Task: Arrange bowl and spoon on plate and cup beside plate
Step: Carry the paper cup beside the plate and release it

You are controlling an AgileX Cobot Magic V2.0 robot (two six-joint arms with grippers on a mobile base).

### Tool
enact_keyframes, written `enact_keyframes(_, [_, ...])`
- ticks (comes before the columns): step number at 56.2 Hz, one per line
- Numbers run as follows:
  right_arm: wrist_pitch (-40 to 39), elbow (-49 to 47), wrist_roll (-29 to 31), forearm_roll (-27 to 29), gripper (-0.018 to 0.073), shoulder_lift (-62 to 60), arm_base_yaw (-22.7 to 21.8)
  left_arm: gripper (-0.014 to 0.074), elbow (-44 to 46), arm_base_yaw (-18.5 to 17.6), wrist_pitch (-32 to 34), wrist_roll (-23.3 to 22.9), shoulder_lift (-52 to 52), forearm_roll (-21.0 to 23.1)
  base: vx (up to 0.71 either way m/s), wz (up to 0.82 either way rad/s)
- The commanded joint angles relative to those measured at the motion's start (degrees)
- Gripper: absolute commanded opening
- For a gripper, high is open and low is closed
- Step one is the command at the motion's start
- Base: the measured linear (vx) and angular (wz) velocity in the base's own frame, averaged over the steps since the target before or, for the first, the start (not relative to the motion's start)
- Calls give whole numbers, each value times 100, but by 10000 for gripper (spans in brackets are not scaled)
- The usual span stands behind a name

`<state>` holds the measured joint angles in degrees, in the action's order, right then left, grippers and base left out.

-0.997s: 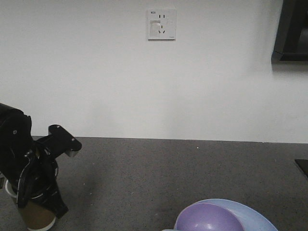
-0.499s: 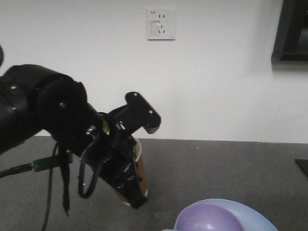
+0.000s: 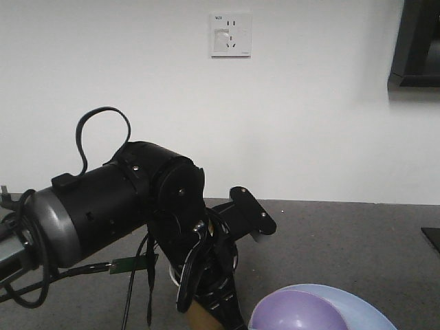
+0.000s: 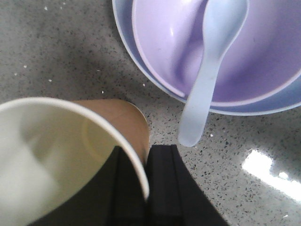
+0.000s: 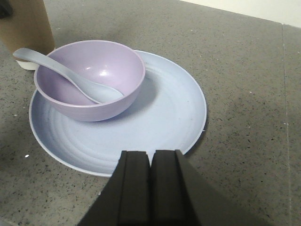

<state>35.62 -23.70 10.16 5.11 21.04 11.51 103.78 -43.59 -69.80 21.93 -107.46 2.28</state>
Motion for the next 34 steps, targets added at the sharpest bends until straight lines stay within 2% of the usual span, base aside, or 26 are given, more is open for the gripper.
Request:
enact_keyframes(1, [-406, -163, 33, -29, -8, 42, 7, 0, 209, -19, 220, -12, 278, 21, 0, 0])
enact_keyframes(7, [-400, -163, 33, -29, -8, 42, 7, 13, 209, -19, 334, -74, 272, 21, 0, 0])
enact_keyframes(14, [-400, -163, 33, -29, -8, 42, 7, 74, 209, -19, 374, -120, 267, 21, 0, 0])
enact_keyframes(27, [-400, -163, 33, -29, -8, 42, 7, 322, 209, -19, 369, -164, 267, 21, 0, 0])
enact_keyframes(34, [-400, -163, 33, -29, -8, 42, 7, 417, 209, -19, 375, -164, 267, 21, 0, 0])
